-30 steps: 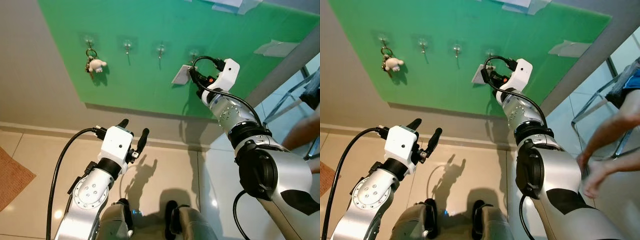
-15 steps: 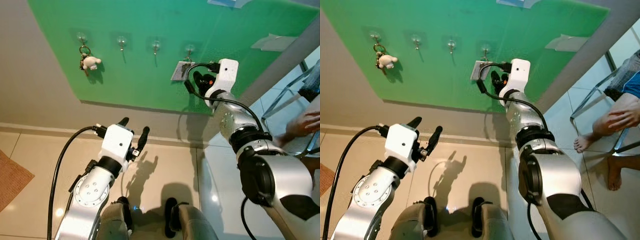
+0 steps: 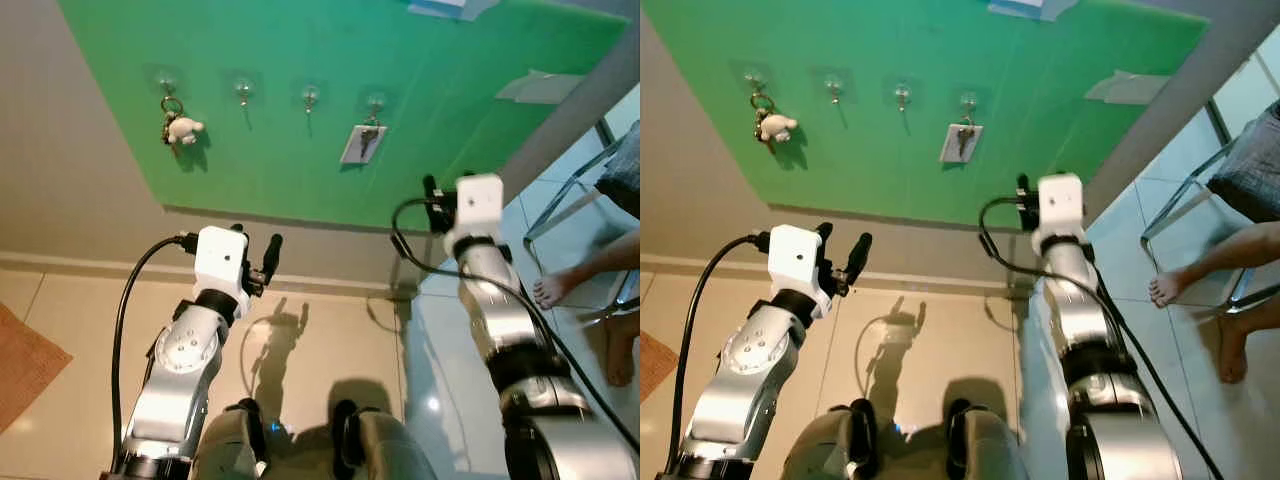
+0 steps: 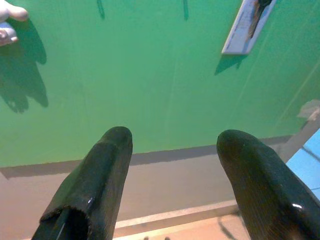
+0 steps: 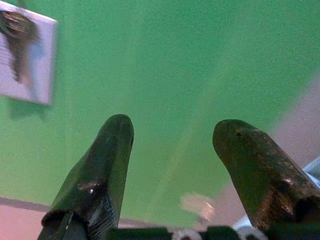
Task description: Hang keys on a hook
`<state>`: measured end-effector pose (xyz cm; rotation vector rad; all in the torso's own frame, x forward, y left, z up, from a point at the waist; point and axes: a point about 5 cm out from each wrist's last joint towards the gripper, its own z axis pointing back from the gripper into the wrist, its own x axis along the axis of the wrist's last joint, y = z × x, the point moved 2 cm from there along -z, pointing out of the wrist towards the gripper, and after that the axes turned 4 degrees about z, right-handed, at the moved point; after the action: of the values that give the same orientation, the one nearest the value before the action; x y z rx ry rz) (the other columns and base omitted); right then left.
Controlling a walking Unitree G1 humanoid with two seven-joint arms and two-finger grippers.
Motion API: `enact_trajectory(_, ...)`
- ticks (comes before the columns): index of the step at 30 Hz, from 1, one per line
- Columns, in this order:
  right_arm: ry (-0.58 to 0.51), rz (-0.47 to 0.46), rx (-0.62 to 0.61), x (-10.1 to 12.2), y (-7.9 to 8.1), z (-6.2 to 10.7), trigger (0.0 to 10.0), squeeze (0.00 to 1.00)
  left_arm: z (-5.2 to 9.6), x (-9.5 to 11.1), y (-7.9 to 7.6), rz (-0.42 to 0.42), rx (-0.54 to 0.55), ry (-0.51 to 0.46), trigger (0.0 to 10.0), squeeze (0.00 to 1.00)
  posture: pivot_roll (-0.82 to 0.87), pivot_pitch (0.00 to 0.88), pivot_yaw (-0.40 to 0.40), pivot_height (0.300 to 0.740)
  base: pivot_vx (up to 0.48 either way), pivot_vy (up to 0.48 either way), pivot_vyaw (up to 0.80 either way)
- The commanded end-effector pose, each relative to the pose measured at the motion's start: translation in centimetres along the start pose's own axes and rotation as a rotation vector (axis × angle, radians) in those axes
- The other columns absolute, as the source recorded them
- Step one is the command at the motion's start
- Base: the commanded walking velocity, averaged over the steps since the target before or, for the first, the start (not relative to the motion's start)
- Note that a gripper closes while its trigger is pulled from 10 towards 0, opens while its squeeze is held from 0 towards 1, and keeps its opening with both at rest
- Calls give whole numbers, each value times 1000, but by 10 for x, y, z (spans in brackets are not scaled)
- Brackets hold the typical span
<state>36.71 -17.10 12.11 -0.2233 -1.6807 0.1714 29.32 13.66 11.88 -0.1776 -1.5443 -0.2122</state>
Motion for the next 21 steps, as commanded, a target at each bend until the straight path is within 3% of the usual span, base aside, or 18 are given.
enact_trajectory(1, -24, -3, -54, 3, -9, 6, 10000, 1000, 0, -7, 2, 19, 14, 21, 10000, 0, -34, 119, -66, 740, 0, 0, 0)
enact_trajectory(6, 9, -22, -117, -14, -10, 44, 10000, 1000, -5, -13, 14, 56, 56, 48, 10000, 0, -68, 90, -27, 740, 0, 0, 0)
enact_trajectory(8, 15, -31, -123, -17, -10, 50, 10000, 1000, -4, -14, 16, 60, 62, 51, 10000, 0, -72, 89, -24, 740, 0, 0, 0)
enact_trajectory(9, 28, -45, -119, -19, -9, 57, 10000, 639, -3, -15, 17, 63, 61, 52, 10000, 0, -72, 89, -24, 740, 0, 0, 0)
enact_trajectory(10, 41, -61, -110, -21, -7, 62, 10000, 0, -1, -16, 18, 62, 54, 53, 10000, 0, -81, 92, -19, 740, 0, 0, 0)
enact_trajectory(12, 59, -89, -91, -23, -3, 71, 10000, 0, 3, -15, 10, 13, -19, 41, 10000, 0, -81, 93, -18, 740, 0, 0, 0)
enact_trajectory(16, 101, -171, -101, -26, -2, 66, 10000, 0, -7, -9, 7, 62, -33, 27, 10000, 0, -76, 87, -9, 740, 0, 0, 0)
enact_trajectory(21, 111, -183, -94, -24, -1, 59, 10000, 0, -11, -5, 6, 85, -32, 18, 10000, 0, -73, 87, -8, 740, 0, 161, 0)
